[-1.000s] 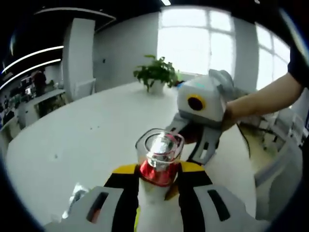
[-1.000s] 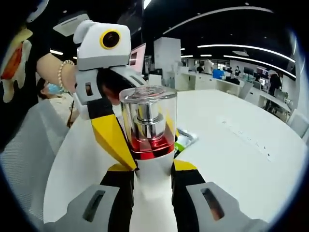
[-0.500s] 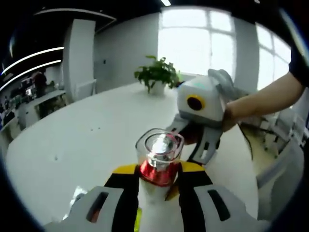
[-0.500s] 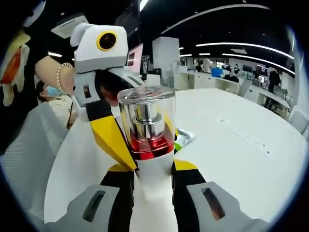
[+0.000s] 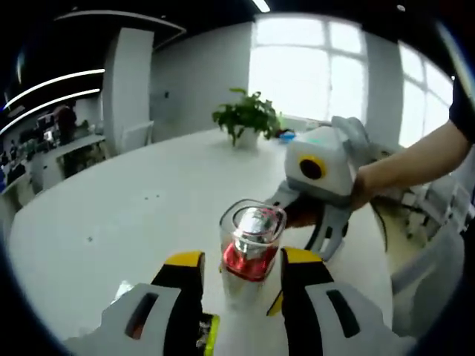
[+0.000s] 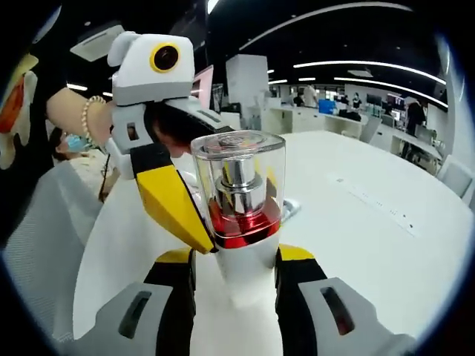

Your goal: Arrange the skincare products in the storage area until every visible bottle or jar stands upright without overlapping.

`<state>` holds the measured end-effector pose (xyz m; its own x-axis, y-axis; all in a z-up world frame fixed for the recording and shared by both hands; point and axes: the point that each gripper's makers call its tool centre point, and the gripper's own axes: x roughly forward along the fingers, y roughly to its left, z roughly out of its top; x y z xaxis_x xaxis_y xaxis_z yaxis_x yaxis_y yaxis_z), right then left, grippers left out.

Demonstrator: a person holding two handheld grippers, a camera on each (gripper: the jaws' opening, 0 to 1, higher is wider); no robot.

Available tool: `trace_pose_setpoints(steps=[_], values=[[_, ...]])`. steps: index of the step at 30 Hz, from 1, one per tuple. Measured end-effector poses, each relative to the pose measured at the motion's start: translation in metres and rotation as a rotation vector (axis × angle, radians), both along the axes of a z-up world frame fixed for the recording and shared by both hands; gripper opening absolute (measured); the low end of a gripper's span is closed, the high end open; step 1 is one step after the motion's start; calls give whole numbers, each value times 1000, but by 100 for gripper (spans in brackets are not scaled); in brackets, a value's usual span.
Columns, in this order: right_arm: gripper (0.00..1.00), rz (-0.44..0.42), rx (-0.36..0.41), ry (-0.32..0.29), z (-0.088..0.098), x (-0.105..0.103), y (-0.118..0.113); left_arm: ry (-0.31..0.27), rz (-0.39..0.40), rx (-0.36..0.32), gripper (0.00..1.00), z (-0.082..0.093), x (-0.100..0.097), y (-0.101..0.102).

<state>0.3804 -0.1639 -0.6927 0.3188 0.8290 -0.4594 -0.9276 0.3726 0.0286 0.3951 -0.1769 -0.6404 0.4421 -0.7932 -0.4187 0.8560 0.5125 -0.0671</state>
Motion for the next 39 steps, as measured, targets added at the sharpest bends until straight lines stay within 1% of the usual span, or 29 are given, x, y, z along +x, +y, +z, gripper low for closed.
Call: trace_pose_setpoints(steps=[4,7,8,9,11,13,14,17,18,20,22,25,28,32,36,39], values=[[49,-23,-7,1,2,-4,-1,13,9,-2,38,2,-6,7],[52,-45,-3,2,6,-9,-1,24,23,-5,41,0,-8,14],[53,-52,-7,4,6,-10,-2,28,27,-4,43,0,-14,16],[54,-58,-10,4,6,-10,-2,30,31,-4,44,1,-16,18],[57,-71,-14,7,7,-14,-2,39,43,-4,46,0,-16,22],[62,-96,-17,6,9,-15,-4,49,64,-9,49,1,-20,29],[62,-104,-22,-1,10,-16,-6,58,80,-12,50,2,-22,33],[63,-124,-9,4,14,-22,-6,70,109,-21,54,3,-28,40],[64,-135,-10,3,12,-22,-8,80,119,-21,56,1,-29,45],[67,-153,-13,5,10,-22,-11,88,130,-19,57,1,-34,50],[69,-163,-10,10,9,-22,-13,93,142,0,59,-1,-39,57],[70,-173,9,25,12,-35,-11,104,144,6,62,-2,-47,66],[71,-181,9,31,14,-43,-11,116,164,9,63,-3,-54,75],[74,-204,19,41,17,-51,-13,154,217,-14,67,-4,-65,91],[76,-223,34,47,19,-61,-12,171,260,-22,71,-7,-72,108],[78,-242,46,52,21,-71,-11,191,277,-29,70,-9,-81,119]])
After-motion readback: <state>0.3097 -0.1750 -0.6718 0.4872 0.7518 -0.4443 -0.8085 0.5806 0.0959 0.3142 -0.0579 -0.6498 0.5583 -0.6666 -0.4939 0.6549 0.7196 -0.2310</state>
